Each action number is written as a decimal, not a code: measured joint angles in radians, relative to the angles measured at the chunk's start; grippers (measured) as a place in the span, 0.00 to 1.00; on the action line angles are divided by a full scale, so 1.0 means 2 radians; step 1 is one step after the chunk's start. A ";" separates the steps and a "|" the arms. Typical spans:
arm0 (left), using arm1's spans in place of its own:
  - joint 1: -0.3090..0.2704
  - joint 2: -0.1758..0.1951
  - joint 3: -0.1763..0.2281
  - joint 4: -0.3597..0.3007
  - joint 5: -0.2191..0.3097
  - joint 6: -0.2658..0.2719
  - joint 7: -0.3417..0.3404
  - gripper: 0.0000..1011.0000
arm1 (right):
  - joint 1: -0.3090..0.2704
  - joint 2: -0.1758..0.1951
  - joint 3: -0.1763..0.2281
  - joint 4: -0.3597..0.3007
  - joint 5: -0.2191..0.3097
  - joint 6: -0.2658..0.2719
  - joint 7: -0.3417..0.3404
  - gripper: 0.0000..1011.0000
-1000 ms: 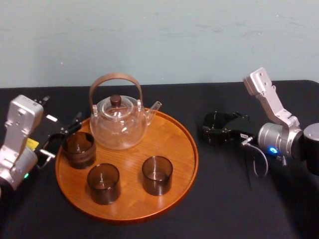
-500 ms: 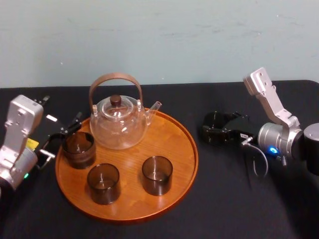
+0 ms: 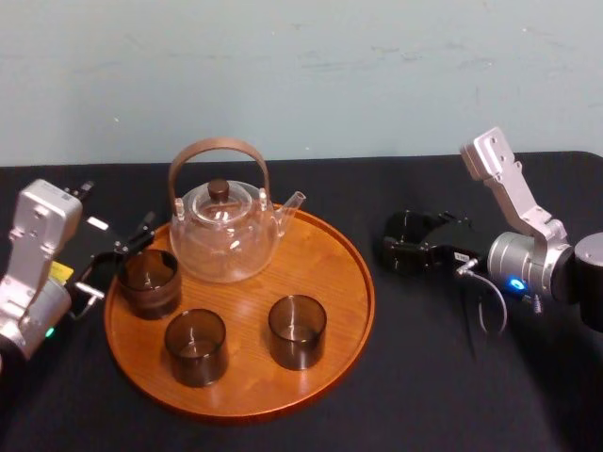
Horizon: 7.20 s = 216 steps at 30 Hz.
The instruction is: Pick up the glass from the table and place it on the tray.
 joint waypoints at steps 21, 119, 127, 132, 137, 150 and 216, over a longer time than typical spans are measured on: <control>0.000 0.000 0.000 0.000 0.000 0.000 0.000 0.99 | -0.017 0.020 0.012 -0.051 0.018 -0.003 0.015 0.89; 0.000 0.000 0.000 0.000 0.000 0.000 0.000 0.99 | 0.051 -0.026 -0.101 0.021 0.016 -0.037 0.074 0.96; 0.000 0.000 0.000 0.000 0.000 0.000 0.000 0.99 | 0.051 -0.026 -0.100 0.020 0.017 -0.037 0.074 0.99; 0.000 0.000 0.000 0.000 0.000 0.000 0.000 0.99 | 0.051 -0.026 -0.100 0.020 0.017 -0.037 0.074 0.99; 0.000 0.000 0.000 0.000 0.000 0.000 0.000 0.99 | 0.051 -0.026 -0.100 0.020 0.017 -0.037 0.074 0.99; 0.000 0.000 0.000 0.000 0.000 0.000 0.000 0.99 | 0.025 0.004 -0.086 -0.021 0.036 -0.037 0.087 0.99; 0.000 0.000 0.000 0.000 0.000 0.000 0.000 0.99 | -0.138 0.017 0.053 -0.146 0.012 -0.157 -0.105 0.99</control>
